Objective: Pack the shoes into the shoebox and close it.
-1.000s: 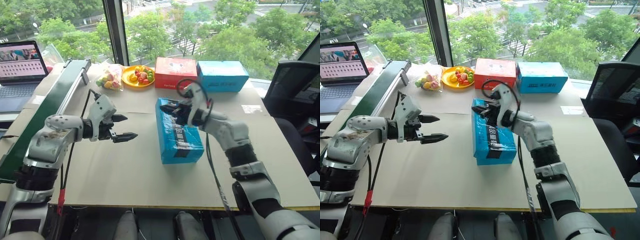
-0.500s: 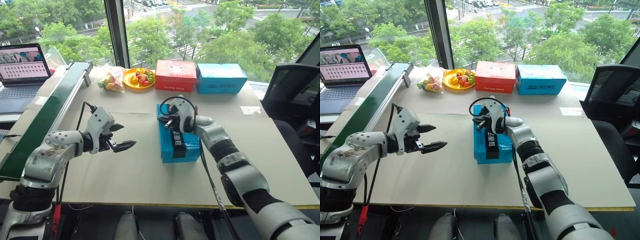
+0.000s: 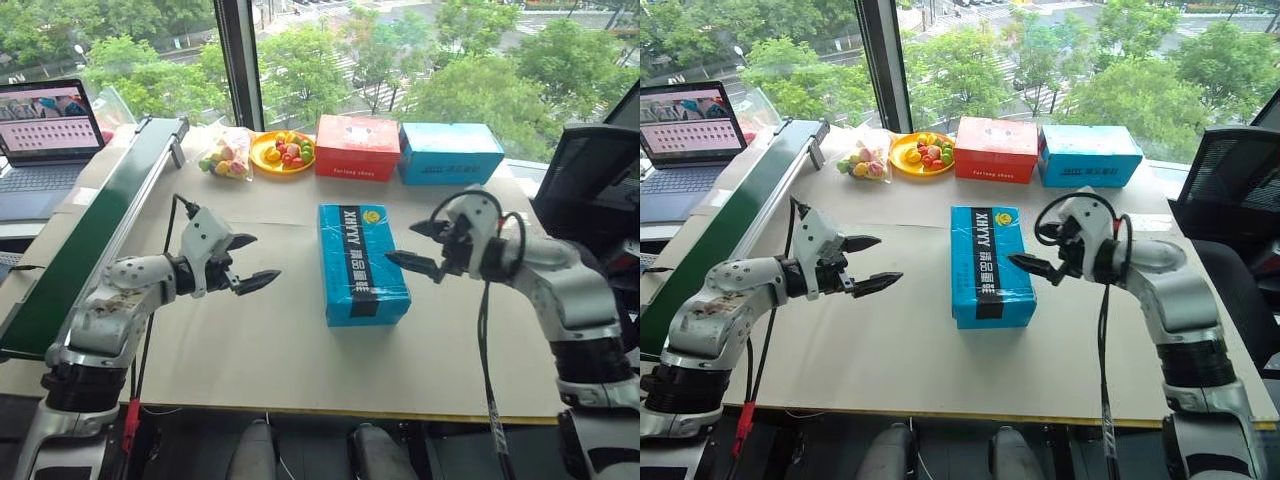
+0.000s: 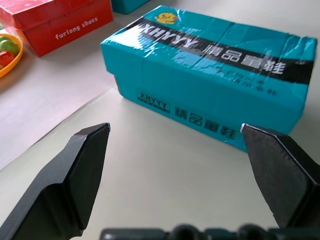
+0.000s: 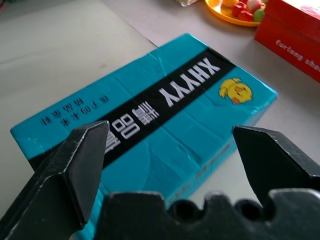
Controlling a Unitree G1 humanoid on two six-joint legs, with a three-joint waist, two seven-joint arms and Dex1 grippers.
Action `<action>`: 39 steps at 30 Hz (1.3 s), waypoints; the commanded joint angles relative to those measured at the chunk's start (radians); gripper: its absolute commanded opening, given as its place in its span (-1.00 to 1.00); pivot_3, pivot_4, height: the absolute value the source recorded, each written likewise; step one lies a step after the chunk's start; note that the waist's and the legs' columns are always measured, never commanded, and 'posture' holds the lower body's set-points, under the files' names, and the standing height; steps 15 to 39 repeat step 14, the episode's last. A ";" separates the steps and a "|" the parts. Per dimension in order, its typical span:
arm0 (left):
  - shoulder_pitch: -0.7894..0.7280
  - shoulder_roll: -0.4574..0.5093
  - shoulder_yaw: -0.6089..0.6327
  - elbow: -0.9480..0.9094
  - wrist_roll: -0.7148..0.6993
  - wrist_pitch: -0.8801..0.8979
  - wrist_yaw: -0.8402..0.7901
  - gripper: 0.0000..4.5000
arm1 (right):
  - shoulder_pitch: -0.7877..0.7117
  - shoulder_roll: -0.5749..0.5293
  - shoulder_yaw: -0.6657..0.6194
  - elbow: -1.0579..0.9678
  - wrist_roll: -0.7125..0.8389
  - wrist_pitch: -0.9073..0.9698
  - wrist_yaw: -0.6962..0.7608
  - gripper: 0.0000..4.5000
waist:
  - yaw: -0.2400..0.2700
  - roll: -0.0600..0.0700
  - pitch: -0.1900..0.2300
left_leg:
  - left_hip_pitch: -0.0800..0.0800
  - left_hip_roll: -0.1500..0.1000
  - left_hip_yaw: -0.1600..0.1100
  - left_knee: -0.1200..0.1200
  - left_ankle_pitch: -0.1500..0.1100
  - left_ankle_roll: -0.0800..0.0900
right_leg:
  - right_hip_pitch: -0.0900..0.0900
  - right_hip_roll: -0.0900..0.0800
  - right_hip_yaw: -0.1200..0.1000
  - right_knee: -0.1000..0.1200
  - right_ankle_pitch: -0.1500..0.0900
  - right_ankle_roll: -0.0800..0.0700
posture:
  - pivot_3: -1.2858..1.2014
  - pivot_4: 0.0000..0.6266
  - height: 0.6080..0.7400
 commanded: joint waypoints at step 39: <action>0.308 -0.277 0.006 0.093 0.180 -0.306 0.313 1.00 | 0.350 0.310 -0.172 0.157 -0.137 -0.454 -0.357 0.99 | -0.005 0.001 0.000 | 0.003 -0.001 0.001 0.000 0.000 0.000 | 0.001 0.001 0.004 0.000 0.003 0.000 | 0.03 -0.52 1.00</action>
